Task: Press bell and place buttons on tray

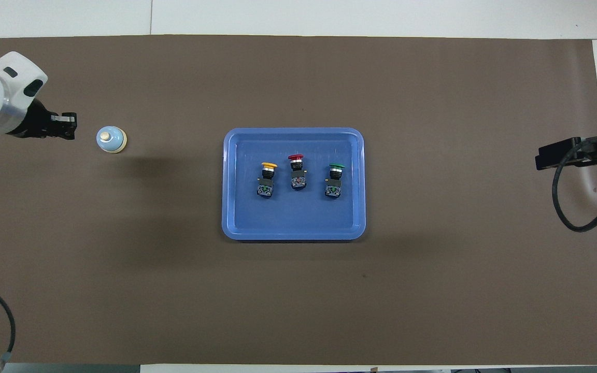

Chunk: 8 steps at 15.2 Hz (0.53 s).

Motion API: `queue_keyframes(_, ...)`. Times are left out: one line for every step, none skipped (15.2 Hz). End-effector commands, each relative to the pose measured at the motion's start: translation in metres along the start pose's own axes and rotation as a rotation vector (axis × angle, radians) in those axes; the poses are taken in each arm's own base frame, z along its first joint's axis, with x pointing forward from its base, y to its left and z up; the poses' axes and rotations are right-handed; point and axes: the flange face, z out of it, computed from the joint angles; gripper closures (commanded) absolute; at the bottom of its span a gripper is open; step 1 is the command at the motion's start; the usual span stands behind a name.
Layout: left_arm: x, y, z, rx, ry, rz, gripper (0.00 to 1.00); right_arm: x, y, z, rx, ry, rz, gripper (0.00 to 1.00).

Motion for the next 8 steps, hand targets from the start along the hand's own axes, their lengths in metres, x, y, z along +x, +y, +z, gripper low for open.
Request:
queue_keyframes(-0.039,0.0,-0.052,-0.006,-0.016,-0.006,0.33,-0.007,0.002,0.0,-0.001,-0.002,-0.009,0.0)
queue_keyframes(-0.048,0.002,-0.065,-0.007,-0.018,-0.001,0.13,-0.008,0.001,-0.001,0.0,-0.001,-0.01,0.0)
queue_keyframes(-0.059,0.004,-0.08,-0.007,-0.022,0.004,0.0,-0.007,0.001,0.0,-0.001,-0.002,-0.01,0.0)
queue_keyframes(-0.071,0.005,-0.092,-0.007,-0.039,0.006,0.0,-0.007,0.002,0.0,-0.001,-0.002,-0.009,0.0)
queue_keyframes(-0.079,0.006,-0.098,-0.007,-0.058,0.009,0.0,-0.007,0.002,0.0,-0.001,-0.002,-0.009,0.0)
queue_keyframes(-0.086,0.008,-0.103,-0.006,-0.075,0.011,0.0,-0.007,0.002,0.0,-0.001,-0.002,-0.009,0.0)
queue_keyframes(-0.088,0.008,-0.104,-0.006,-0.081,0.011,0.0,-0.007,0.002,0.0,-0.001,-0.002,-0.009,0.0)
queue_keyframes(-0.087,0.008,-0.104,-0.006,-0.072,0.016,0.0,-0.007,0.002,0.0,0.0,-0.002,-0.009,0.0)
